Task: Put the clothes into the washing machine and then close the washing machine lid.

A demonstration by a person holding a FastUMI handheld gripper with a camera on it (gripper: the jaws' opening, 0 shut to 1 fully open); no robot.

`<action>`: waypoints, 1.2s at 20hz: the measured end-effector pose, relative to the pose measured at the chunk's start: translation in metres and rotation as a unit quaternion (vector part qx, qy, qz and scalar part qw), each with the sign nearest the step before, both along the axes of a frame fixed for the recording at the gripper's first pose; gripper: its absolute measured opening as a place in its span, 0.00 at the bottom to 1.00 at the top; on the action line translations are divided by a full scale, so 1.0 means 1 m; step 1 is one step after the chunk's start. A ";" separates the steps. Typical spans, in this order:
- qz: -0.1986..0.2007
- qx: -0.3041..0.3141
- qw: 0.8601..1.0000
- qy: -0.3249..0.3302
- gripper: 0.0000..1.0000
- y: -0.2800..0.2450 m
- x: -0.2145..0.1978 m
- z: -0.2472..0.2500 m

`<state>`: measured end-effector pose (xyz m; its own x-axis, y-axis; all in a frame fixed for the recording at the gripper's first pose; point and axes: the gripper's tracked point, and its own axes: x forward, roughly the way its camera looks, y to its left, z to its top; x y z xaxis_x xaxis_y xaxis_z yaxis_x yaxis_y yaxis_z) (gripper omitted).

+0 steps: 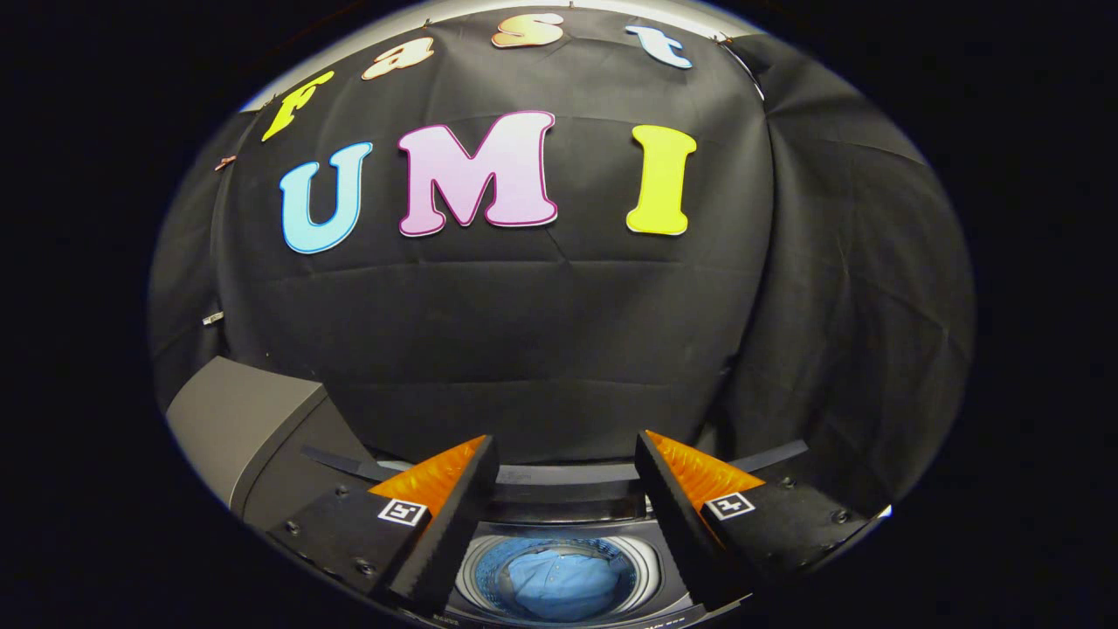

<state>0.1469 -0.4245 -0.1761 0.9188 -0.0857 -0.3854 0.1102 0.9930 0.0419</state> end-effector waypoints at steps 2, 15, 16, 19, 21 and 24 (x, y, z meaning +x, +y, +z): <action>0.000 0.000 1.000 0.000 0.99 0.000 -0.005 -0.002; 0.008 0.063 0.986 0.152 0.99 0.014 -0.075 -0.082; 0.000 0.087 0.983 0.162 0.99 0.016 -0.086 -0.093; 0.000 0.078 0.982 0.170 0.99 0.018 -0.074 -0.106; 0.013 0.061 0.983 0.173 0.99 0.019 -0.075 -0.103; 0.019 0.057 0.983 0.171 0.99 0.020 -0.084 -0.104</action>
